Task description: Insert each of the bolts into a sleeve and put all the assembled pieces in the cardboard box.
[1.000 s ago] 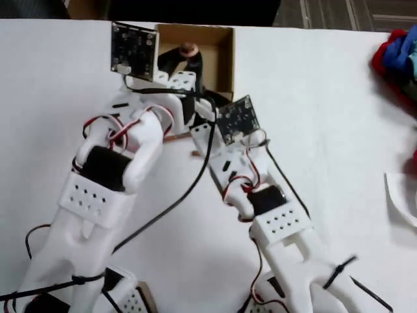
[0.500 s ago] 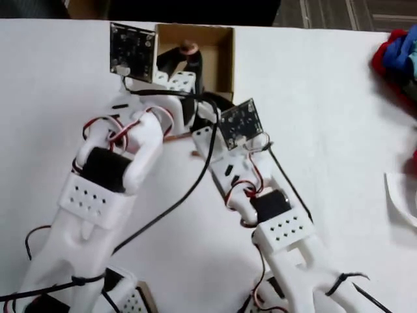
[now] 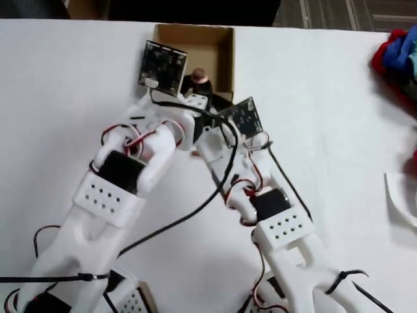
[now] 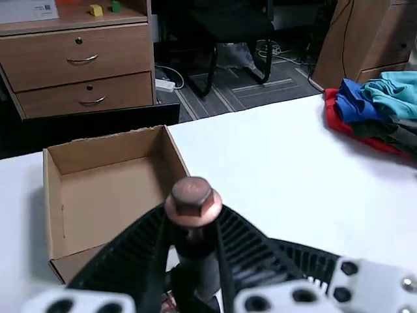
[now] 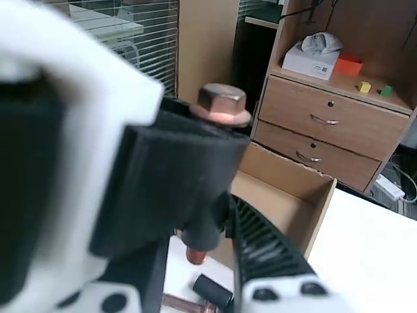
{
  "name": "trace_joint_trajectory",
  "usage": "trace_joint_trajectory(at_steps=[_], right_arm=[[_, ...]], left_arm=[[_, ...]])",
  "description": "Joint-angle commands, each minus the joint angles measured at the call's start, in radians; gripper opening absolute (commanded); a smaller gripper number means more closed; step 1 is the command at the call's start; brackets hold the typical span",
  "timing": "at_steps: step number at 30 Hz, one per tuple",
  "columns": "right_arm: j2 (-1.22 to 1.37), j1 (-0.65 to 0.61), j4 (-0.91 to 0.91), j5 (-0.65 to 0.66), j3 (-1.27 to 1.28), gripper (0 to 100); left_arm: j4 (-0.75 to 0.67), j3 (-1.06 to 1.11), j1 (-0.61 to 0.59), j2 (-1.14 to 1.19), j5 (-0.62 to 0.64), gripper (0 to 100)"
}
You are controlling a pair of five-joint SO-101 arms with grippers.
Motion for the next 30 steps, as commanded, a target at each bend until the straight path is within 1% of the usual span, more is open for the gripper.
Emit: trace_joint_trajectory(at_steps=[1,3,8,15,17,20,23,27,30], right_arm=[[-0.004,-0.001,-0.005,-0.005,-0.063,2.1],[-0.004,-0.001,-0.002,-0.005,-0.06,2.1],[-0.004,-0.001,0.027,-0.005,-0.064,2.1],[0.001,-0.001,0.025,-0.005,-0.064,2.2],[0.002,-0.001,0.025,-0.005,-0.064,2.2],[0.001,-0.001,0.025,-0.005,-0.064,2.2],[0.001,-0.001,0.024,-0.005,-0.064,2.2],[0.002,-0.001,0.024,-0.005,-0.064,2.2],[0.004,-0.001,0.024,-0.005,-0.064,2.2]], left_arm=[[0.003,-0.045,0.0,-0.008,-0.041,7],[0.003,-0.033,0.0,-0.006,-0.044,9],[0.0,-0.002,0.0,-0.008,-0.044,9],[0.006,-0.019,0.0,-0.017,-0.044,9],[0.049,-0.041,0.0,-0.017,-0.044,12],[0.12,-0.058,0.0,-0.017,-0.046,19],[0.16,-0.05,0.0,-0.017,-0.048,20],[0.18,-0.053,-0.002,-0.018,-0.123,20],[0.181,-0.059,-0.002,-0.018,-0.153,20]])
